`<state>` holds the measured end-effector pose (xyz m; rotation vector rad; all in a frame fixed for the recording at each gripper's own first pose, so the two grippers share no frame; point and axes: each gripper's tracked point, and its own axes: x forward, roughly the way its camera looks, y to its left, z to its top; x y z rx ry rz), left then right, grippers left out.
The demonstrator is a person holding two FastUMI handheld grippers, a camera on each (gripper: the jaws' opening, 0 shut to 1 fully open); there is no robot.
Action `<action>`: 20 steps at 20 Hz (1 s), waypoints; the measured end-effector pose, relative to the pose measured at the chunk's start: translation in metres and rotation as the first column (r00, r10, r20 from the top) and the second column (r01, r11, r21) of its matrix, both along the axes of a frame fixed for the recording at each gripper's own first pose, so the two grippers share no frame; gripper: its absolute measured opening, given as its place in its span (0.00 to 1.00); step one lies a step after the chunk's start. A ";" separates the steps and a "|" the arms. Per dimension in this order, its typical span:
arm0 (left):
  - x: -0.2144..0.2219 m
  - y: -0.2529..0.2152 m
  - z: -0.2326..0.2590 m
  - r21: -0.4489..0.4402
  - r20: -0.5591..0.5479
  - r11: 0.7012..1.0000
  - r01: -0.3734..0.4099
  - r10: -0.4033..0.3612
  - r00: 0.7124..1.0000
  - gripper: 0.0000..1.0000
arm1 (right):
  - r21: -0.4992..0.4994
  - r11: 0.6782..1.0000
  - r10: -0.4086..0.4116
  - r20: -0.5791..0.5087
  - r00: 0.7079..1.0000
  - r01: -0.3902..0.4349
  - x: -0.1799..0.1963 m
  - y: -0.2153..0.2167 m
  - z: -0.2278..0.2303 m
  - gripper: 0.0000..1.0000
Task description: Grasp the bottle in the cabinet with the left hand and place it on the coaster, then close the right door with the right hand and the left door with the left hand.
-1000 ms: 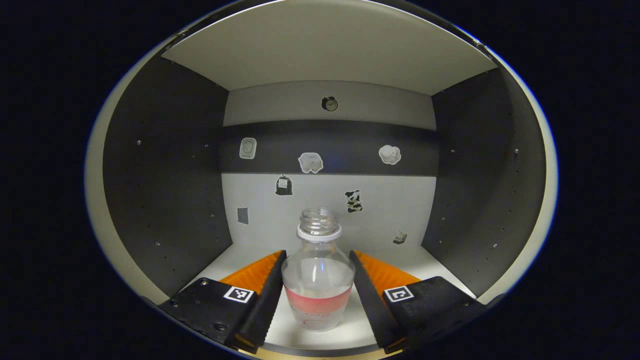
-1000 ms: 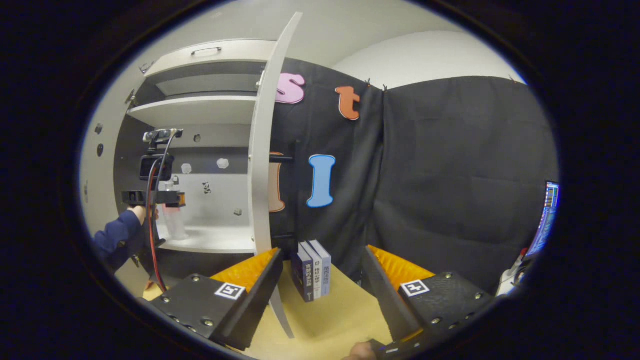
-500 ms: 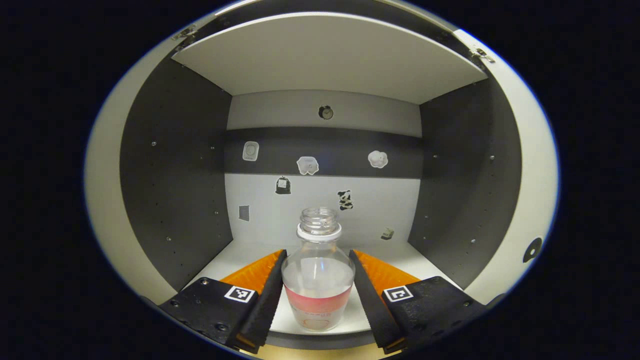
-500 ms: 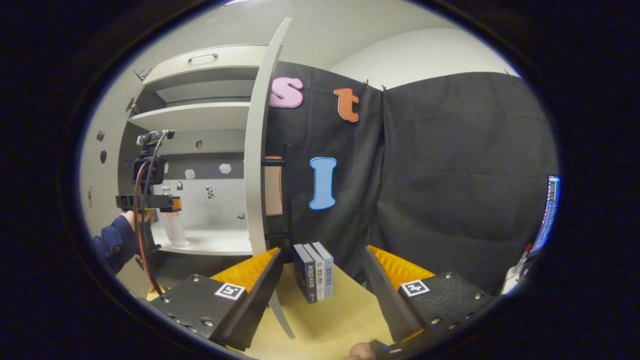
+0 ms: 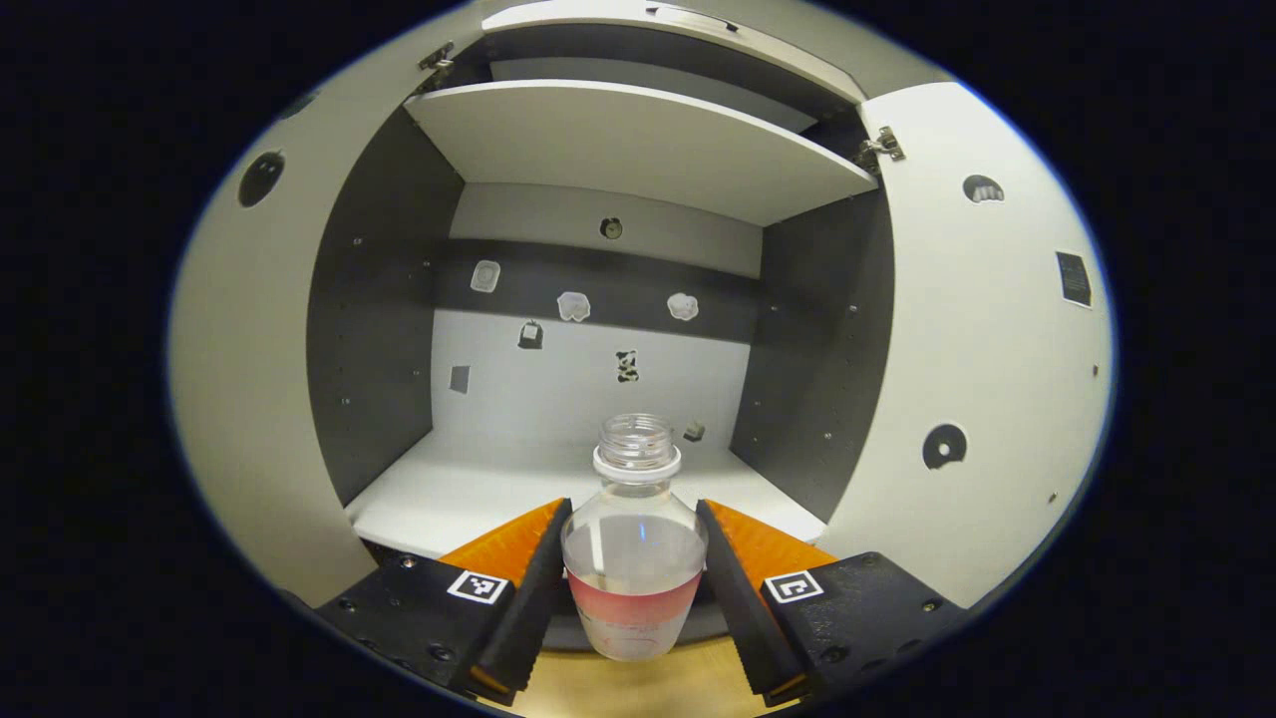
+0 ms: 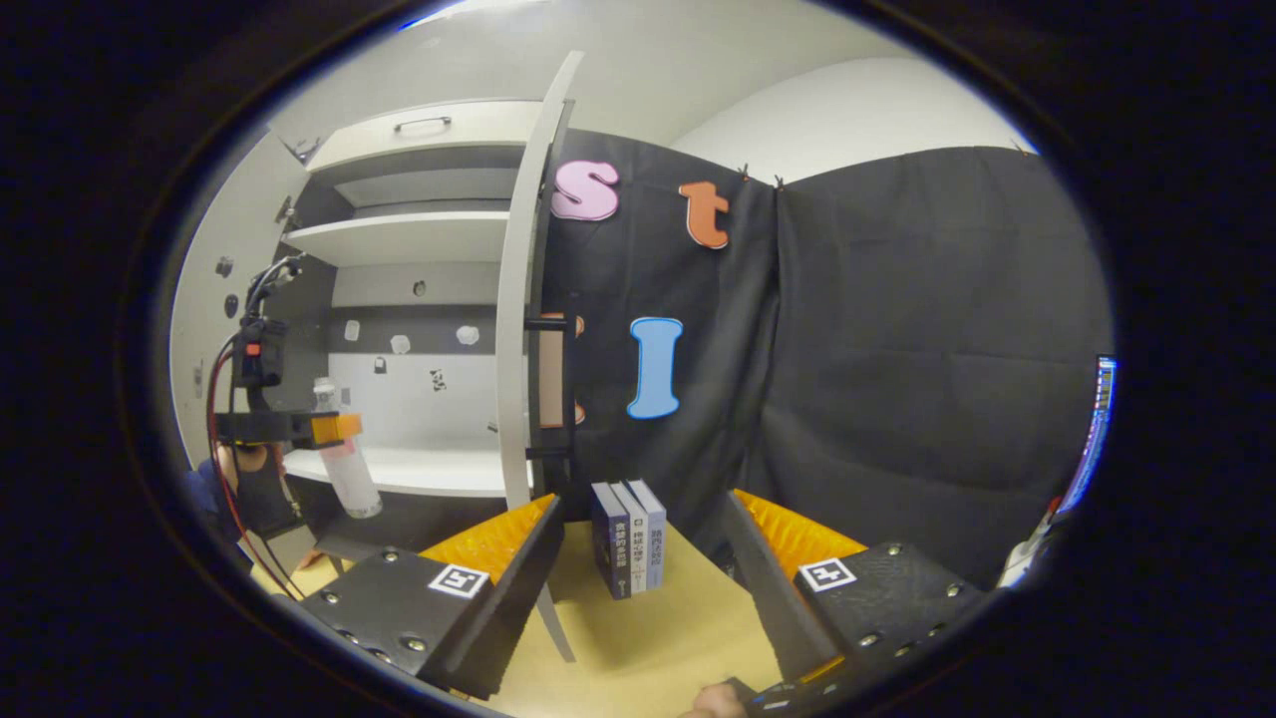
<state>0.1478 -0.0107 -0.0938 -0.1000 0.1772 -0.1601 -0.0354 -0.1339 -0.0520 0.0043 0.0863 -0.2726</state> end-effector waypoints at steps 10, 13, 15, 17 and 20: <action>-0.099 0.014 -0.106 -0.053 -0.156 0.998 0.023 -0.031 0.987 0.79 | -0.038 0.994 0.099 0.009 0.995 -0.098 0.009 0.005 -0.001 0.97; -0.126 0.015 -0.151 -0.070 -0.238 0.997 0.023 -0.039 0.970 0.79 | -0.037 0.994 0.106 0.008 0.994 -0.106 0.014 0.004 -0.002 0.97; -0.143 0.018 -0.179 -0.074 -0.297 0.997 0.012 -0.033 0.954 0.79 | -0.025 0.994 0.106 0.011 0.994 -0.105 0.017 0.003 -0.002 0.98; -0.157 0.018 -0.203 -0.122 -0.345 0.993 -0.003 -0.039 0.938 0.80 | -0.029 0.994 0.104 0.010 0.994 -0.104 0.019 0.002 -0.002 0.97; -0.174 0.020 -0.237 -0.176 -0.416 0.983 -0.045 -0.033 0.909 0.80 | -0.045 0.994 0.099 0.010 0.995 -0.098 0.019 -0.001 -0.001 0.94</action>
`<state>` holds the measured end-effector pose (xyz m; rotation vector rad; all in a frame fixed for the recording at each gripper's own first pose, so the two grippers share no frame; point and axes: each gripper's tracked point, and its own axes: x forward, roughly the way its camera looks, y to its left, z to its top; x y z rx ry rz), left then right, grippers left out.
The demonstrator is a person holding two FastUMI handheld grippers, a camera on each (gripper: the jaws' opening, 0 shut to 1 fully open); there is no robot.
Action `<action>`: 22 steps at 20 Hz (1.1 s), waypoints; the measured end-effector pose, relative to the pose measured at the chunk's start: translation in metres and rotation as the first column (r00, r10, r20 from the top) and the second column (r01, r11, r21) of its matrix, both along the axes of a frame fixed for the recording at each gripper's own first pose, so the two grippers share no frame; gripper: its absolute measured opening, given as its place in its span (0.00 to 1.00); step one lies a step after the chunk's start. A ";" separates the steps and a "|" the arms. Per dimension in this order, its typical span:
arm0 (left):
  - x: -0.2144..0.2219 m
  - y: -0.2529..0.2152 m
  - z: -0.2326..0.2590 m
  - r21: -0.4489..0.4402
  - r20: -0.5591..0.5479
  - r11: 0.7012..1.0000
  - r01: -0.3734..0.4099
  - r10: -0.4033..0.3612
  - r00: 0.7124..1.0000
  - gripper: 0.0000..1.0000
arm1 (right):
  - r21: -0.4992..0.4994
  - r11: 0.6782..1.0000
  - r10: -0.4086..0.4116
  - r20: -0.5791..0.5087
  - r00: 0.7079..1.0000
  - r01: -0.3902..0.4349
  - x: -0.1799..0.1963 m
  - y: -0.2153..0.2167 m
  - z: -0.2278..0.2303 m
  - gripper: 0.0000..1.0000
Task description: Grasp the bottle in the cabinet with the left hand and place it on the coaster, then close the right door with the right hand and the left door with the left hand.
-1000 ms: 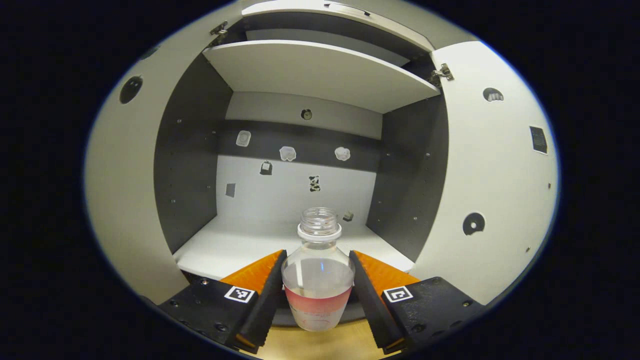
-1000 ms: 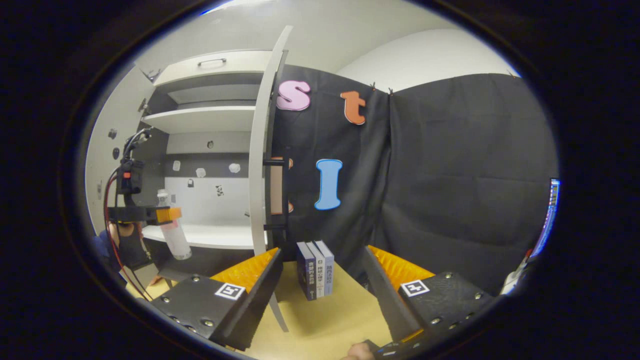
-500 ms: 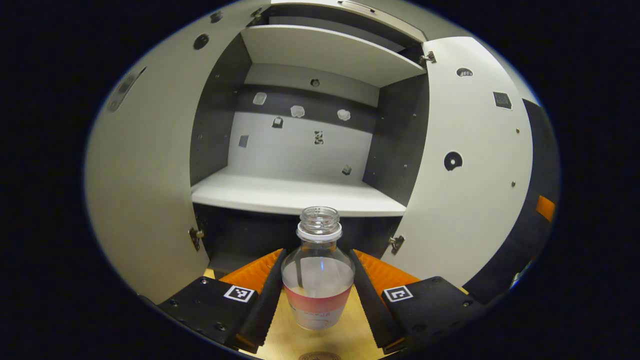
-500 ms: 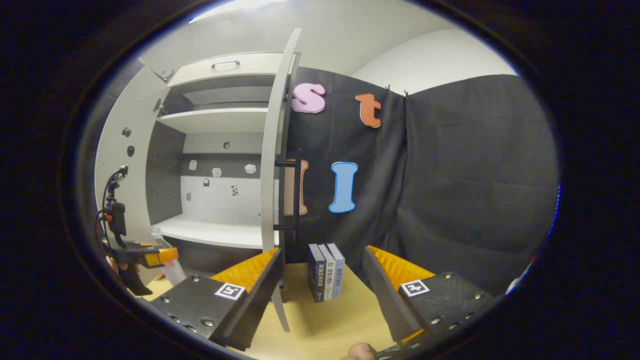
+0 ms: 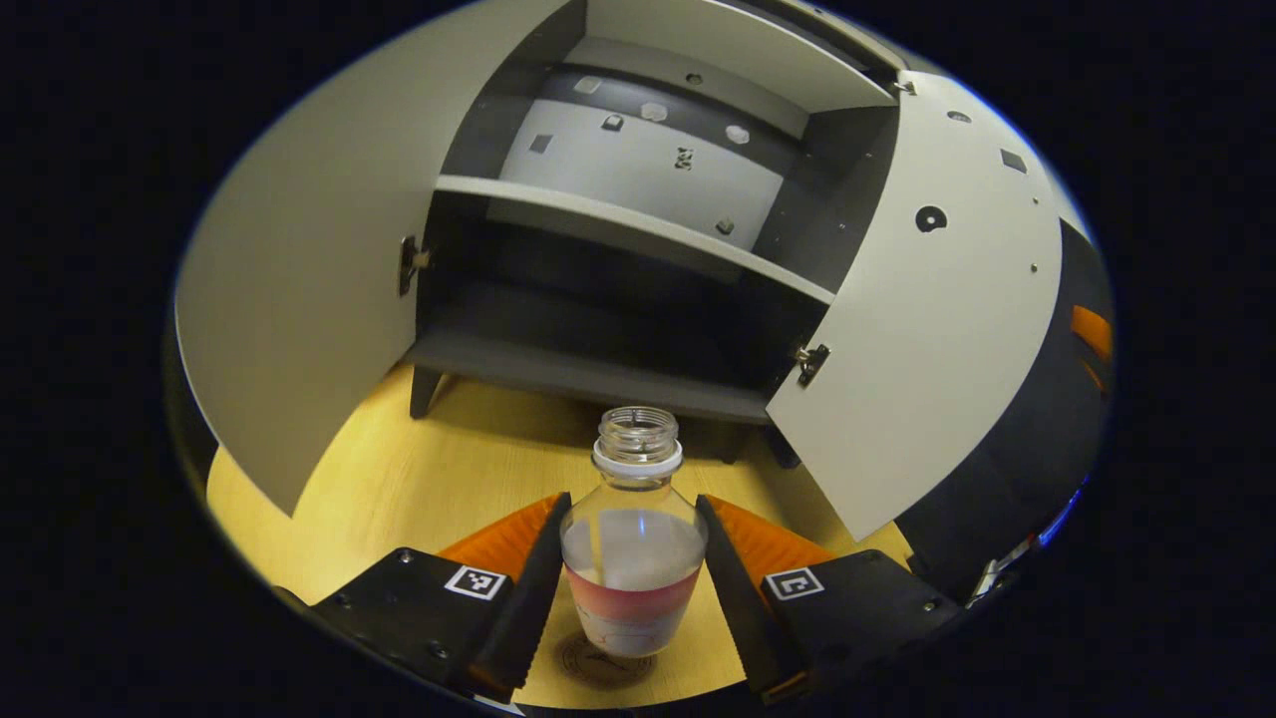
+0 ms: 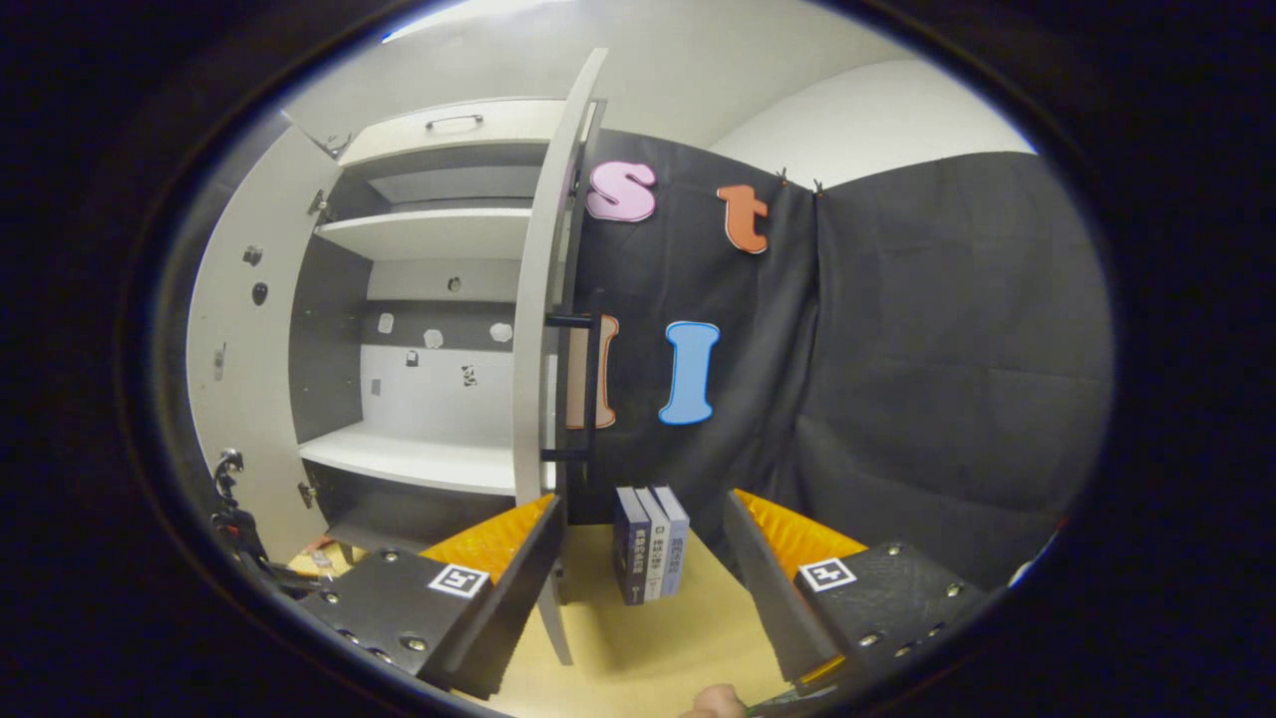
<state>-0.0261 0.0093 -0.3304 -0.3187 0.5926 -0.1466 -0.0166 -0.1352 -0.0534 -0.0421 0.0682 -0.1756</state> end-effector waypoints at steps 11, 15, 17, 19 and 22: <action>-0.022 -0.006 -0.050 0.073 -0.020 0.997 -0.003 0.005 1.000 0.80 | 0.003 1.000 -0.025 -0.018 1.000 0.025 -0.009 -0.011 -0.009 0.97; -0.029 -0.012 -0.056 0.116 0.020 0.993 0.017 -0.019 1.000 0.81 | 0.008 0.999 -0.046 -0.020 0.999 0.046 -0.015 -0.020 -0.011 0.97; -0.033 -0.017 -0.056 0.140 0.028 0.989 0.037 -0.041 0.999 0.81 | 0.013 0.998 -0.053 -0.027 0.998 0.053 -0.016 -0.023 -0.014 0.97; -0.039 -0.022 -0.057 0.159 0.021 0.985 0.067 -0.071 0.997 0.81 | 0.023 0.998 -0.052 -0.035 0.998 0.052 -0.015 -0.023 -0.017 0.97; -0.048 -0.028 -0.056 0.167 0.010 0.980 0.112 -0.115 0.993 0.81 | 0.035 0.998 -0.044 -0.040 0.998 0.046 -0.013 -0.020 -0.019 0.98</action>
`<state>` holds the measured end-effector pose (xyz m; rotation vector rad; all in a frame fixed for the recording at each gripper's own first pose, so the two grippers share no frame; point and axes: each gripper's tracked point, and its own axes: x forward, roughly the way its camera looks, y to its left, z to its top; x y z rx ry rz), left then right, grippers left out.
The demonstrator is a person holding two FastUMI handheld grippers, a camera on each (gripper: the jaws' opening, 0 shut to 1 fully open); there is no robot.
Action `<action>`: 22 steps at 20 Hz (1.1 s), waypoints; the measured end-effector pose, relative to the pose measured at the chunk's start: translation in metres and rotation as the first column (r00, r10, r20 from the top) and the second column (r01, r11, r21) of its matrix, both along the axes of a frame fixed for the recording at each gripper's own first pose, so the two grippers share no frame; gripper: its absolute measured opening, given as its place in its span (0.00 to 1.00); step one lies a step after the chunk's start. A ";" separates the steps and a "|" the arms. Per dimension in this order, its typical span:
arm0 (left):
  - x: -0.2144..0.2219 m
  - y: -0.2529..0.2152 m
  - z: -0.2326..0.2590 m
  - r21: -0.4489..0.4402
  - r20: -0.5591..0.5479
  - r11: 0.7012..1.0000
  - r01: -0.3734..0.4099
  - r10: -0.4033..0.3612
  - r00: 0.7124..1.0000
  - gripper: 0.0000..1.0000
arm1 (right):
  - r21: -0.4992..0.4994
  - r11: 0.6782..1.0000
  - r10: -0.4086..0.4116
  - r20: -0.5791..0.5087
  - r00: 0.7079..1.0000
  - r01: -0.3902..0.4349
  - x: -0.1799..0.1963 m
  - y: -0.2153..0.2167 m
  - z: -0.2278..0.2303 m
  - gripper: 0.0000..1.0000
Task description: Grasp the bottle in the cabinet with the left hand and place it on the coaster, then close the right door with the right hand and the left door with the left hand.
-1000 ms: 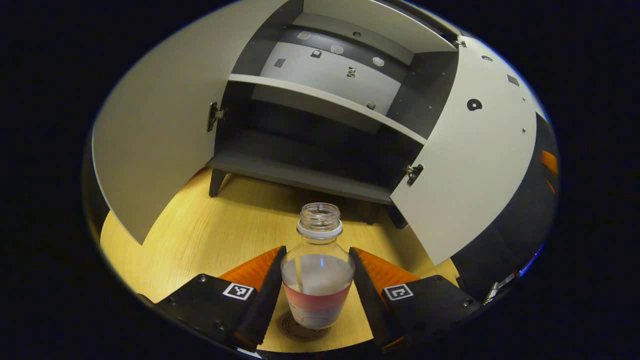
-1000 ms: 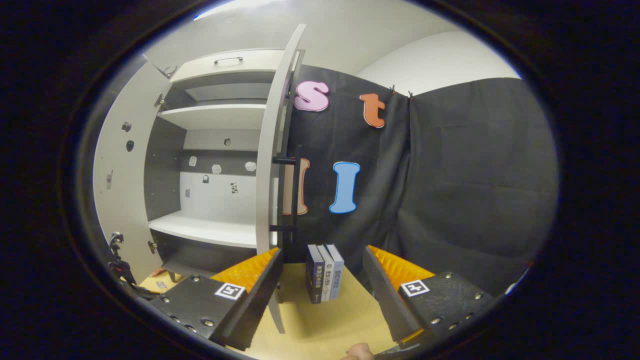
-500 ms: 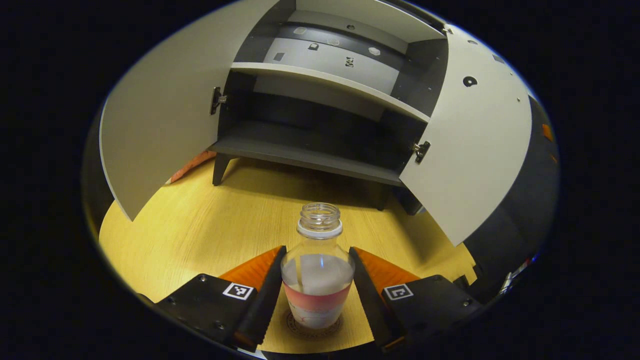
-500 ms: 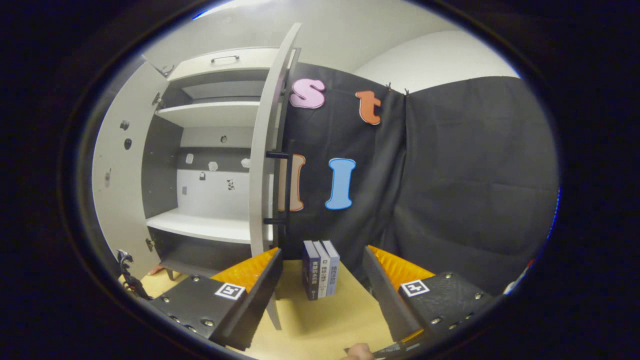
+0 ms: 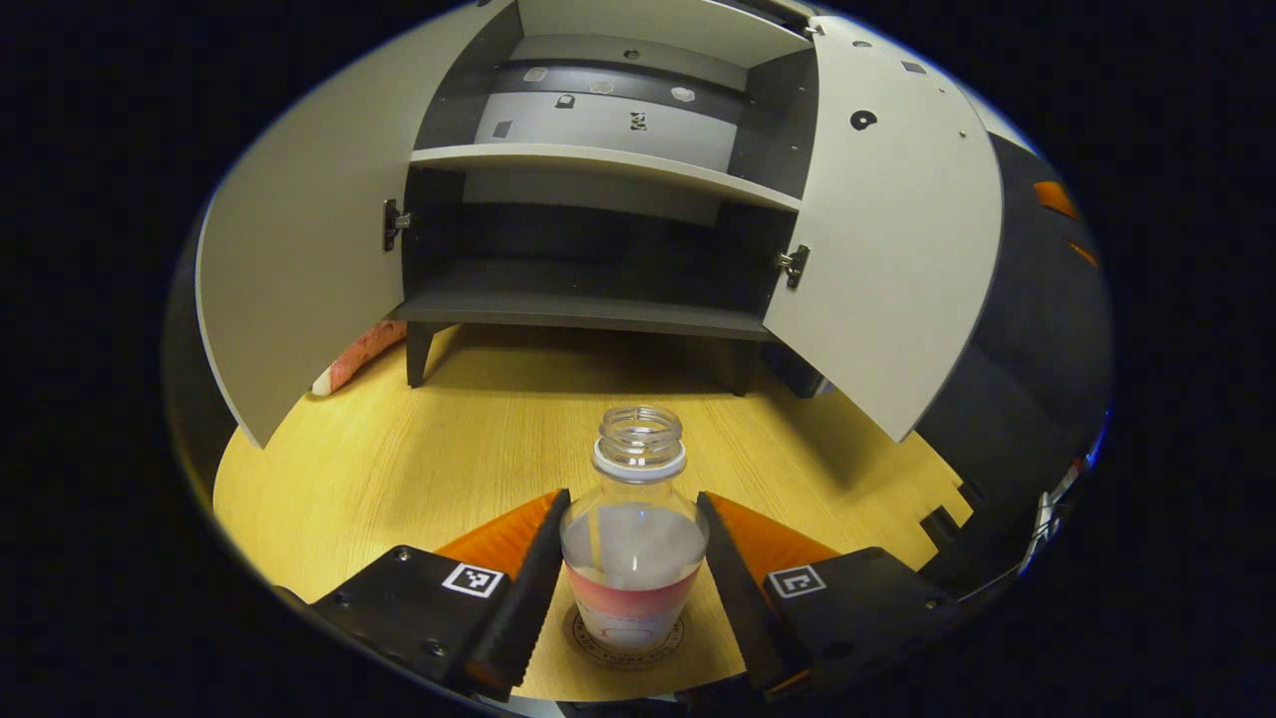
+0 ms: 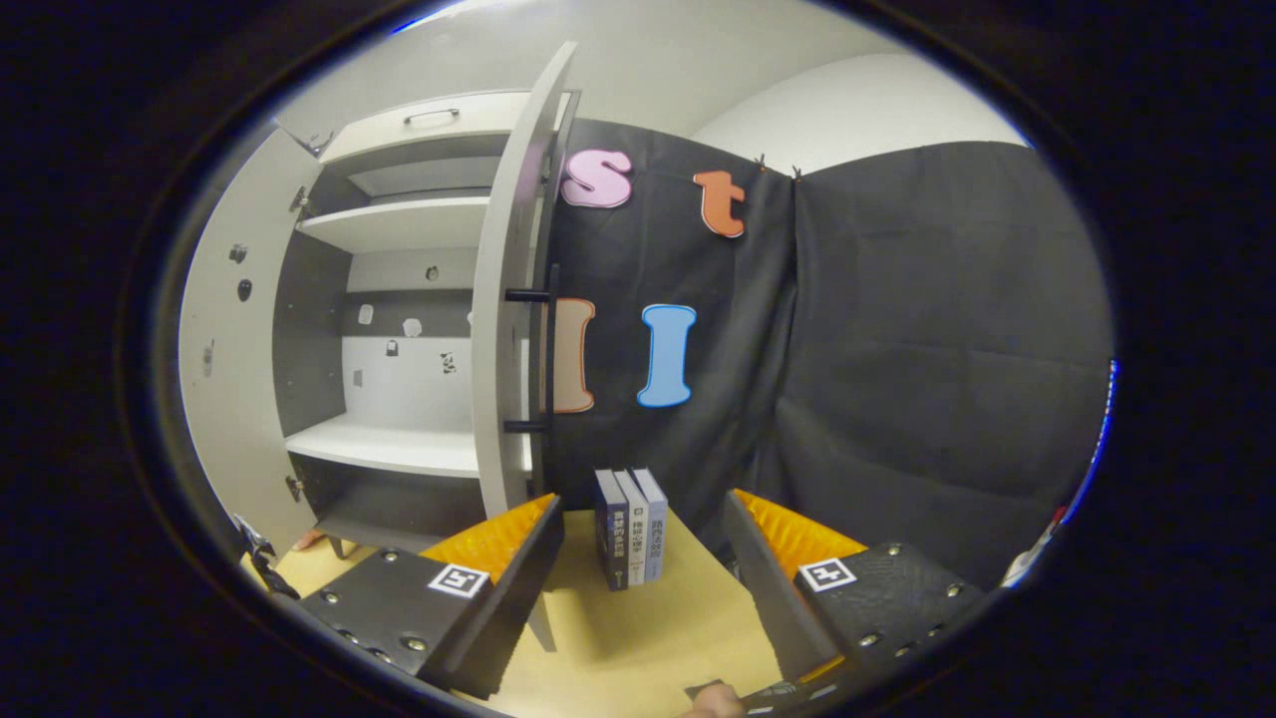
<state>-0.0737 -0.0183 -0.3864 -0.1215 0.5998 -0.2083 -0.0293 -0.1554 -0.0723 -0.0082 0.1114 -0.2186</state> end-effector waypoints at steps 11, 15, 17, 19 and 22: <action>-0.030 -0.002 -0.005 -0.035 -0.076 0.998 0.061 -0.063 0.995 0.84 | 0.024 0.999 0.043 -0.006 0.999 -0.043 0.013 0.012 -0.007 0.94; -0.036 0.001 -0.011 -0.016 -0.113 0.998 0.062 -0.064 0.992 0.85 | 0.032 0.998 0.054 -0.005 0.999 -0.053 0.017 0.014 -0.009 0.94; -0.039 0.001 -0.011 -0.012 -0.122 0.998 0.065 -0.066 0.990 0.84 | 0.038 0.998 0.058 -0.006 0.998 -0.058 0.018 0.016 -0.010 0.94; -0.041 0.001 -0.011 -0.001 -0.128 0.998 0.068 -0.068 0.989 0.85 | 0.043 0.997 0.062 -0.009 0.998 -0.062 0.018 0.017 -0.011 0.94; -0.043 0.003 -0.009 0.031 -0.123 0.997 0.072 -0.067 0.990 0.84 | 0.048 0.996 0.073 -0.014 0.997 -0.072 0.019 0.020 -0.013 0.94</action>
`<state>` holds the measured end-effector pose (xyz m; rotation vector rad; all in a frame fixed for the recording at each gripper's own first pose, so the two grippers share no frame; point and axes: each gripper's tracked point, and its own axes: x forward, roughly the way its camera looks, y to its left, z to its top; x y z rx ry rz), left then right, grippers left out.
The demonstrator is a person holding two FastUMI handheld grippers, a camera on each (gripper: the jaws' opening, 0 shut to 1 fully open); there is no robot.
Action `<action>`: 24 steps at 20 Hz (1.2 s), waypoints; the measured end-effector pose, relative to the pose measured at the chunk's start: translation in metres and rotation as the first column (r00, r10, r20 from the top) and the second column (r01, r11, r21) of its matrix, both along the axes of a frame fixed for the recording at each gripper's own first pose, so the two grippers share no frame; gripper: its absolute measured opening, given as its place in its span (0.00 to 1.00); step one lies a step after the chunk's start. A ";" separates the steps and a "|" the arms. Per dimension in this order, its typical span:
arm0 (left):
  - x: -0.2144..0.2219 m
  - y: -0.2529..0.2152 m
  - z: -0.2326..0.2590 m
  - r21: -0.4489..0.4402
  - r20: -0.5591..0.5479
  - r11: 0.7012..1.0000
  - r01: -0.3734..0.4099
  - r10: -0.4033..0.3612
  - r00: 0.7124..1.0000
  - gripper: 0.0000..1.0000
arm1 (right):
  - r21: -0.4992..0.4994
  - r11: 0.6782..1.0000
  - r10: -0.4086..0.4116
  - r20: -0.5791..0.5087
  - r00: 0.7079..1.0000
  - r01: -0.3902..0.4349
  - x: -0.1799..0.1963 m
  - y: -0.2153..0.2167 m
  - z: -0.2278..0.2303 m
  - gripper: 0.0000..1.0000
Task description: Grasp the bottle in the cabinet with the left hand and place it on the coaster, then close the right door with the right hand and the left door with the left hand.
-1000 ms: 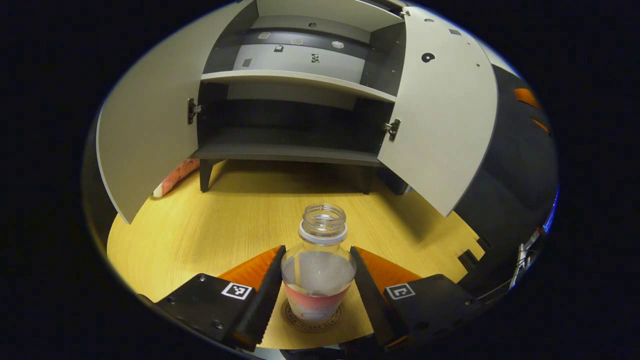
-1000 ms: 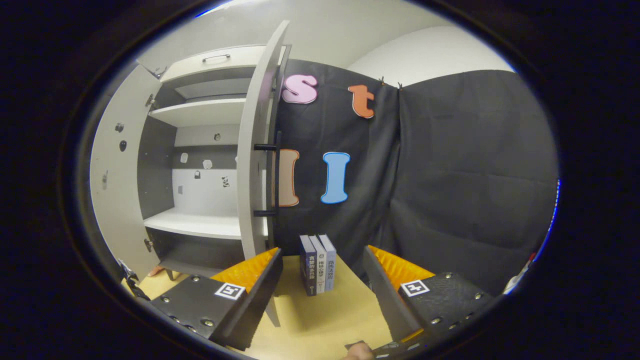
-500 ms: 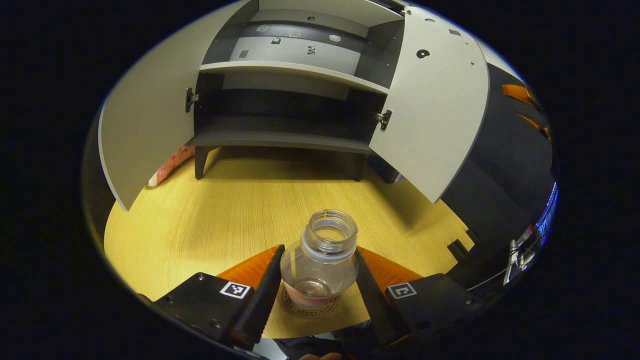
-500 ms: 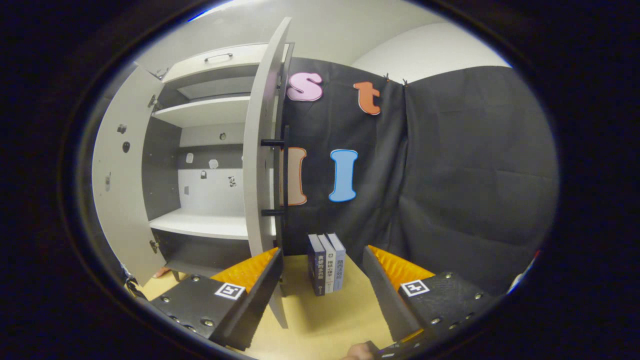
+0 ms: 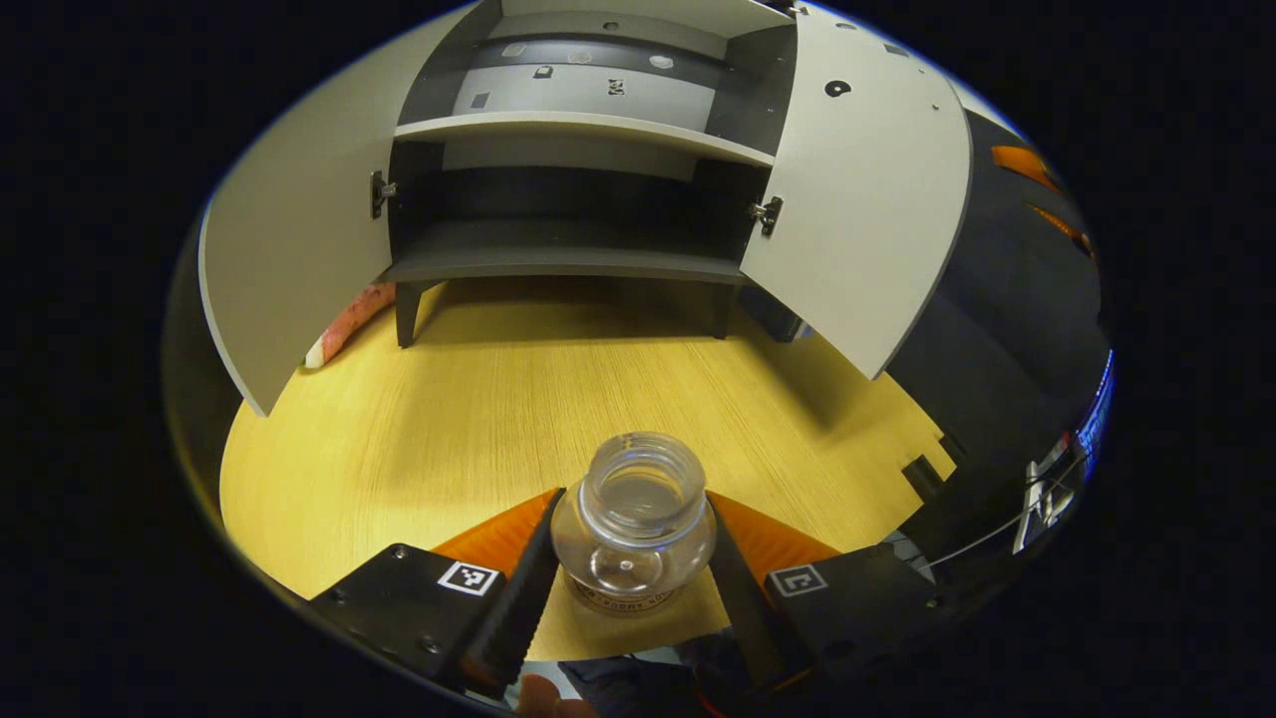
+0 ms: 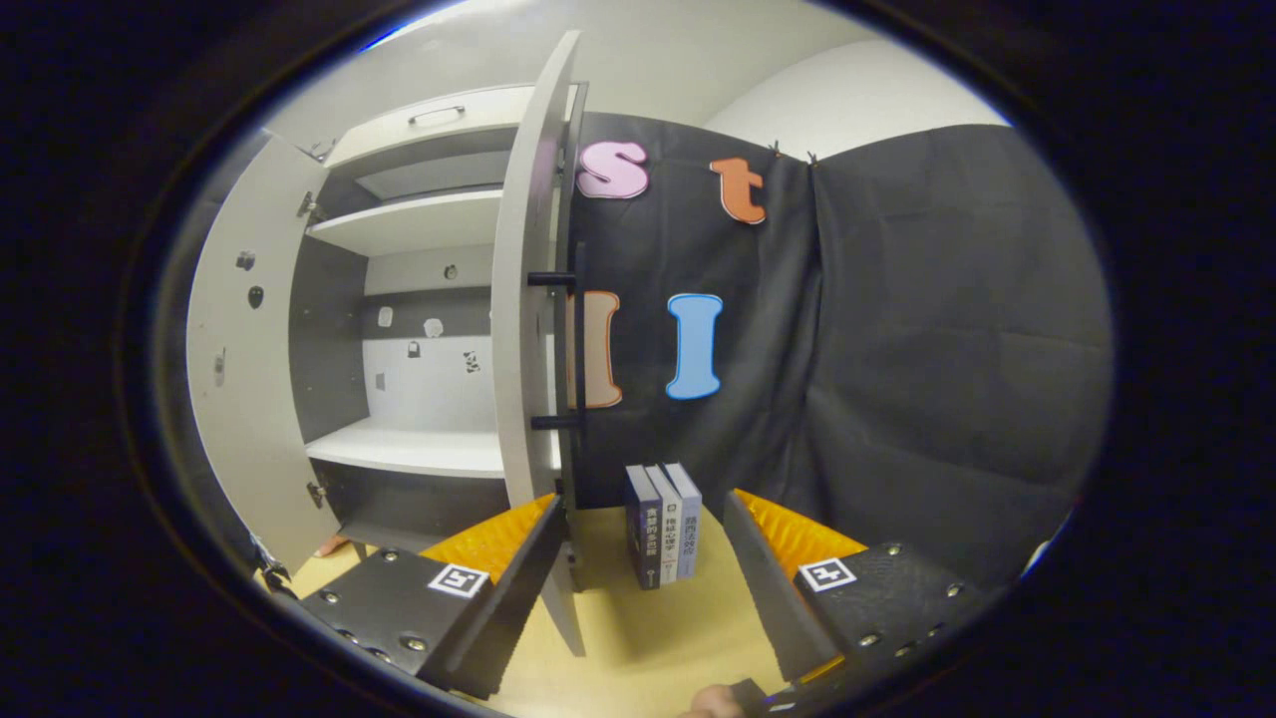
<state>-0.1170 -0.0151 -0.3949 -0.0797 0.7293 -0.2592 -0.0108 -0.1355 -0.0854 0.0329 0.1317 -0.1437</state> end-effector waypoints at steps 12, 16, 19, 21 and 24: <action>0.011 -0.011 0.038 0.051 0.078 0.998 0.046 -0.050 0.996 0.83 | -0.005 1.000 0.005 0.006 1.000 -0.005 -0.002 -0.001 0.001 0.94; 0.016 -0.010 0.056 0.045 0.109 0.998 0.037 -0.041 0.993 0.83 | 0.001 1.000 0.001 0.006 1.000 -0.001 -0.003 -0.001 0.000 0.94; 0.021 -0.008 0.075 0.027 0.136 0.999 0.019 -0.023 0.990 0.87 | 0.002 1.000 0.001 0.007 1.000 -0.001 -0.003 0.000 0.000 0.94; 0.026 -0.005 0.094 0.014 0.165 1.000 0.000 -0.003 0.986 0.87 | 0.001 1.000 0.002 0.007 1.000 -0.002 -0.003 0.000 0.001 0.94; 0.040 0.002 0.133 0.003 0.237 0.999 -0.045 0.043 0.971 0.82 | -0.003 1.000 0.002 0.010 1.000 -0.002 -0.002 0.001 0.003 0.94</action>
